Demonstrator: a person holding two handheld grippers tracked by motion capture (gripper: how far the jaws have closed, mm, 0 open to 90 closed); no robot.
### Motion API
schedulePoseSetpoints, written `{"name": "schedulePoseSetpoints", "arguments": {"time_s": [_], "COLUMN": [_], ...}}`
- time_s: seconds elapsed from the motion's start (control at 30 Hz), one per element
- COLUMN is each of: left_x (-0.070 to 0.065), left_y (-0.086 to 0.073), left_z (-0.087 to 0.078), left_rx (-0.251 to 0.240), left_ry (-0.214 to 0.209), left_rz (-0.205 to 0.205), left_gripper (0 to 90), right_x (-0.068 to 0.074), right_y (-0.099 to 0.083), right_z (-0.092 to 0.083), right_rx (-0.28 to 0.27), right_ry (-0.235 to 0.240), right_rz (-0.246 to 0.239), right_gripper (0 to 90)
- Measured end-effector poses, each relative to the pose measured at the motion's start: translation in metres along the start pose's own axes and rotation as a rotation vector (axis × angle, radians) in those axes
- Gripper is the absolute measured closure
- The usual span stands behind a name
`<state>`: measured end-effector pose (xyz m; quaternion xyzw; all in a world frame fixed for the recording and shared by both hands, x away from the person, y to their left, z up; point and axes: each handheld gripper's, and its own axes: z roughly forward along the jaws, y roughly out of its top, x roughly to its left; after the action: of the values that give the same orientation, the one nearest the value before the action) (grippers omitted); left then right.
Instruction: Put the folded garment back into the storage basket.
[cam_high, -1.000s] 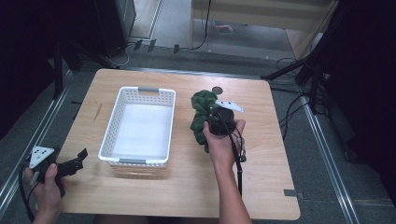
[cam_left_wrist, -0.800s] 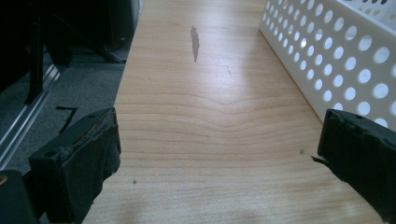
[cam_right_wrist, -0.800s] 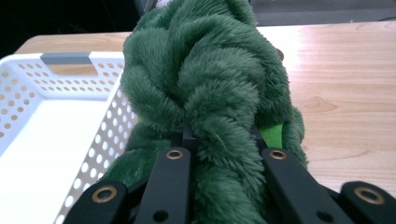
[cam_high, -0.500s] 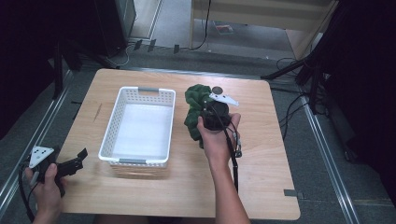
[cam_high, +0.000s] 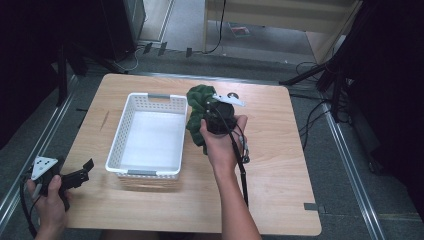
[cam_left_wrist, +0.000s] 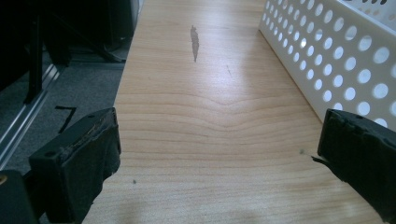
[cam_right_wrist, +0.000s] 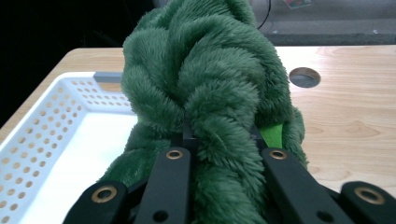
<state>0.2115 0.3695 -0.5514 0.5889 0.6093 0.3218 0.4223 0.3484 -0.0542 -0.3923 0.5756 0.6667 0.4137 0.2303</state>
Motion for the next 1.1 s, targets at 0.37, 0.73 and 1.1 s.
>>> {"name": "schedulePoseSetpoints", "arguments": {"time_s": [0.37, 0.73, 1.1], "left_x": [0.000, 0.000, 0.000], "left_y": [0.000, 0.000, 0.000], "left_z": [0.000, 0.000, 0.001], "left_rx": [-0.002, -0.003, -0.003], "left_ry": [0.001, -0.001, 0.000], "left_rz": [0.002, 0.001, -0.001], "left_gripper": [0.2, 0.2, 0.2], "right_x": [0.025, 0.048, 0.073], "right_y": [0.006, 0.010, 0.012], "right_z": [0.004, 0.010, 0.019], "right_rx": [0.004, 0.019, 0.027], "right_ry": [0.031, 0.058, 0.086], "right_rz": [-0.018, -0.044, -0.058], "right_gripper": [80.3, 80.3, 80.2]}}
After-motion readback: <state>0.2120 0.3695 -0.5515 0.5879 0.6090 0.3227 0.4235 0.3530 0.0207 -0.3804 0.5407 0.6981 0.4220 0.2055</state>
